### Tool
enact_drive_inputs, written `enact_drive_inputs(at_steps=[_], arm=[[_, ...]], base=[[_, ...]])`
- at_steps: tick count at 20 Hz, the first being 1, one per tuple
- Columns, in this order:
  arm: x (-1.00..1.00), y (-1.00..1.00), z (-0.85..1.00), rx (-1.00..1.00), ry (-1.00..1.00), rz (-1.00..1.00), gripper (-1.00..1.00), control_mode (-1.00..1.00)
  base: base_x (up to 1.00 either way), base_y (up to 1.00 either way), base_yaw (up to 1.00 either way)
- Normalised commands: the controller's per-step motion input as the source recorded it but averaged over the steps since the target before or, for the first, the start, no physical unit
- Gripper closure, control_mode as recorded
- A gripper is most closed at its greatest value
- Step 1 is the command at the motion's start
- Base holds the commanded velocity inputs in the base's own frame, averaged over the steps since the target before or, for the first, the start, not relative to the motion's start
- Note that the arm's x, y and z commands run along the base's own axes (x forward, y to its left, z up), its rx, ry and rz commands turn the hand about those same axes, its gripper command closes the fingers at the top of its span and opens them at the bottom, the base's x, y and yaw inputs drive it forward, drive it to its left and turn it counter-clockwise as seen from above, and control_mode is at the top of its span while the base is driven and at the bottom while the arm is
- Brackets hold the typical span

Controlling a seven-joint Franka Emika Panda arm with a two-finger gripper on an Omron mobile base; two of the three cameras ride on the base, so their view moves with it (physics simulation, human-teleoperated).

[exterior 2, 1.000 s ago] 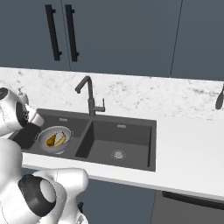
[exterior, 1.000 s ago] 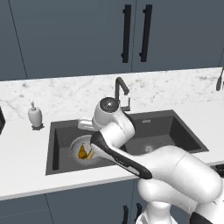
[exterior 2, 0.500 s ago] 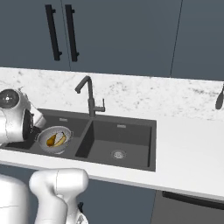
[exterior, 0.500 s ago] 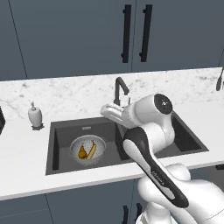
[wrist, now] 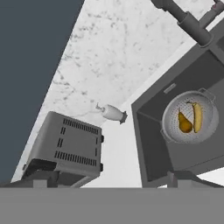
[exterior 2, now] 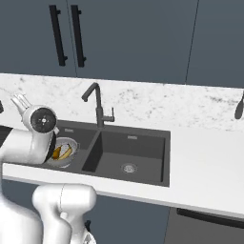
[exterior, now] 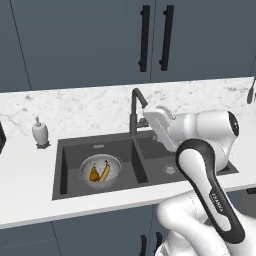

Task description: Put the colander in the sink, put the banana, pear in the colander, and turn on the sink faucet and pour water over the colander.

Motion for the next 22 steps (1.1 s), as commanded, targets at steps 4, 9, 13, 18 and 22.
enact_drive_inputs(at_steps=[4,9,13,18,22], arm=[[-0.06,-0.66,0.13,0.15,0.00,0.12,-1.00,-1.00],[-0.03,-0.61,0.02,0.25,0.00,0.15,-1.00,-1.00],[0.10,-0.49,-0.02,0.35,-0.01,0.14,-1.00,-1.00],[0.38,-0.35,-0.07,0.24,0.00,0.14,-1.00,-1.00],[0.37,-0.26,0.00,0.12,0.04,0.09,-1.00,-1.00]], base=[[0.00,0.00,0.00],[0.00,0.00,0.00],[0.00,0.00,0.00],[0.00,0.00,0.00],[0.00,0.00,0.00]])
